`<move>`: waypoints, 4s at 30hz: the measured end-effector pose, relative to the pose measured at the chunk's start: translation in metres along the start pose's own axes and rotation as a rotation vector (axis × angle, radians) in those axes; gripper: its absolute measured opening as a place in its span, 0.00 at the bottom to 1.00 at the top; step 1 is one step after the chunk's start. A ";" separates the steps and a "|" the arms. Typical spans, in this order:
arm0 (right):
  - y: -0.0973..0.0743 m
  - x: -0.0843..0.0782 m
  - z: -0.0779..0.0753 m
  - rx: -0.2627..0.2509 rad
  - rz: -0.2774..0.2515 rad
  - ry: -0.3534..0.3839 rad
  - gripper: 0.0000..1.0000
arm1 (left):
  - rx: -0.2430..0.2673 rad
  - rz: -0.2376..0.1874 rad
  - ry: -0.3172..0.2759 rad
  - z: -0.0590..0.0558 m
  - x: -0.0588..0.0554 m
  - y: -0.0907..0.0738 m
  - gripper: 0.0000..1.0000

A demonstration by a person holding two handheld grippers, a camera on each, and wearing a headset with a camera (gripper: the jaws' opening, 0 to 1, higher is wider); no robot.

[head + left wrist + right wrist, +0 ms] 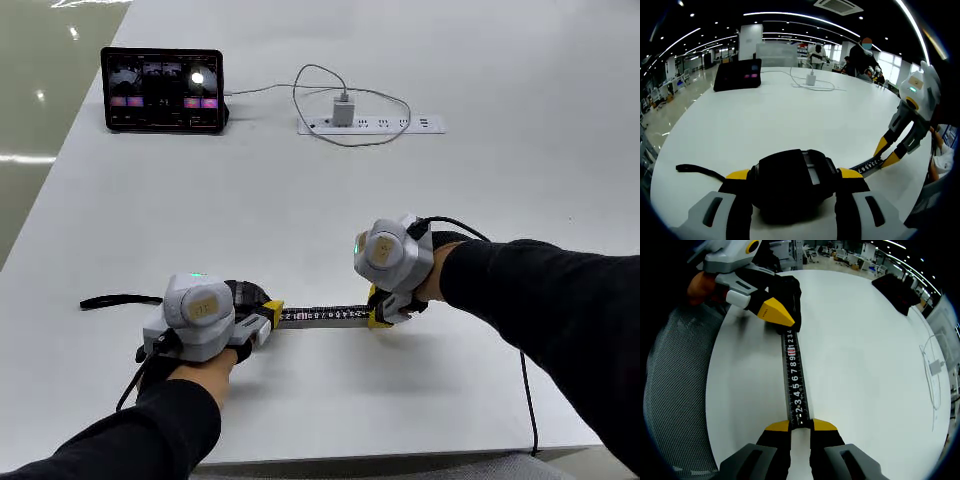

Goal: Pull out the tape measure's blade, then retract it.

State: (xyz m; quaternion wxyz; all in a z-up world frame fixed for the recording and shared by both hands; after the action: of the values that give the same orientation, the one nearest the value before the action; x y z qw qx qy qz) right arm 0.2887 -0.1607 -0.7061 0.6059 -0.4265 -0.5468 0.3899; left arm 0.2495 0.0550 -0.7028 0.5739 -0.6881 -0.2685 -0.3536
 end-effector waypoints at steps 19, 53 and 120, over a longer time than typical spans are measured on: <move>0.005 0.009 0.000 0.006 -0.018 0.008 0.10 | -0.001 -0.001 -0.001 0.001 0.000 0.000 0.63; 0.009 0.021 0.005 0.002 -0.021 -0.034 0.10 | -0.006 0.003 -0.002 0.002 0.000 0.000 0.63; 0.017 0.044 0.007 -0.007 -0.028 -0.054 0.10 | -0.049 -0.061 -0.027 0.006 -0.001 -0.002 0.62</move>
State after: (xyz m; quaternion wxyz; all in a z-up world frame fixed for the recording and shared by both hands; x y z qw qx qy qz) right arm 0.2856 -0.1135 -0.7076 0.5948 -0.4104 -0.5700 0.3909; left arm 0.2485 0.0617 -0.7033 0.5422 -0.6982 -0.2881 -0.3680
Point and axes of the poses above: the centre of the closed fingertips' face, and the gripper's own axes: y roughly forward along the fingers, z roughly to its left, x roughly out of its top, the point moved 8 cm from there along -y, roughly backward along the fingers
